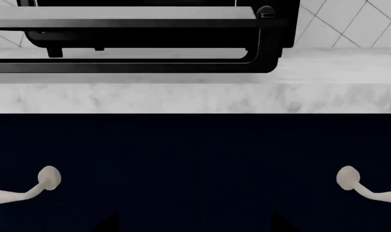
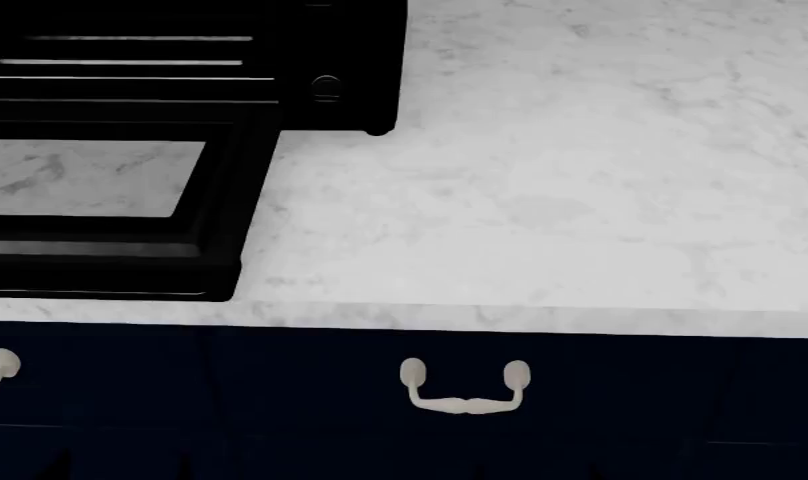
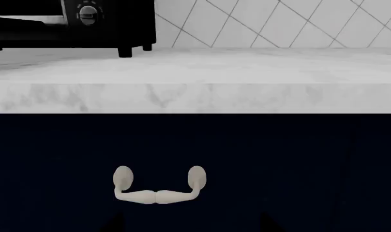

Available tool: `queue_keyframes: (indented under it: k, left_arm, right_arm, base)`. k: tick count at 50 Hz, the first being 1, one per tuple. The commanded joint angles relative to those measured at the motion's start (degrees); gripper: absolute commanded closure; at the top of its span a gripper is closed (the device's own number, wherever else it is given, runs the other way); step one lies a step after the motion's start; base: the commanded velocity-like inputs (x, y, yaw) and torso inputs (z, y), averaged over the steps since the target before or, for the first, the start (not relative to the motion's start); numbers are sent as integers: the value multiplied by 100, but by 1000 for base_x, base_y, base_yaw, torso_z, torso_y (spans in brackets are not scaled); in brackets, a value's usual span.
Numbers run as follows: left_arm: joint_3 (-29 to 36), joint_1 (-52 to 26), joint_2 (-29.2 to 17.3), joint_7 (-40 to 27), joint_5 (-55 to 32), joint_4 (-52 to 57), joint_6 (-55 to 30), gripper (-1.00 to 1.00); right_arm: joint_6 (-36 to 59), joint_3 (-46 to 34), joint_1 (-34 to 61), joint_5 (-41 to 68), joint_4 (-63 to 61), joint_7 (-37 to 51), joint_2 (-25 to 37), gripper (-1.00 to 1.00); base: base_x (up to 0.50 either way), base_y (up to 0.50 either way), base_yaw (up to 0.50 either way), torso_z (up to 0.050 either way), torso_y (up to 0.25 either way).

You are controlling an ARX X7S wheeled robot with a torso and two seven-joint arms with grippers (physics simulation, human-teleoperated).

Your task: Close the toaster oven door.

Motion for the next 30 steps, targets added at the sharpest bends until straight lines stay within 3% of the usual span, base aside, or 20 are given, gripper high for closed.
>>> queue_keyframes:
  k: [1, 7, 30]
  left_arm:
    - [184, 24, -161, -186, -160, 78, -49, -100]
    - [322, -45, -237, -165, -412, 69, -191, -100]
    - [549, 65, -505, -171, -695, 197, 6, -100]
  right_arm:
    - [46, -391, -11, 321, -78, 395, 323, -100]
    - [27, -507, 72, 360, 28, 393, 379, -100]
    - [183, -864, 177, 413, -175, 515, 499, -100]
  base:
    - [0, 0, 0, 0, 0]
    - [0, 0, 0, 0, 0]
    - [0, 0, 0, 50, 0]
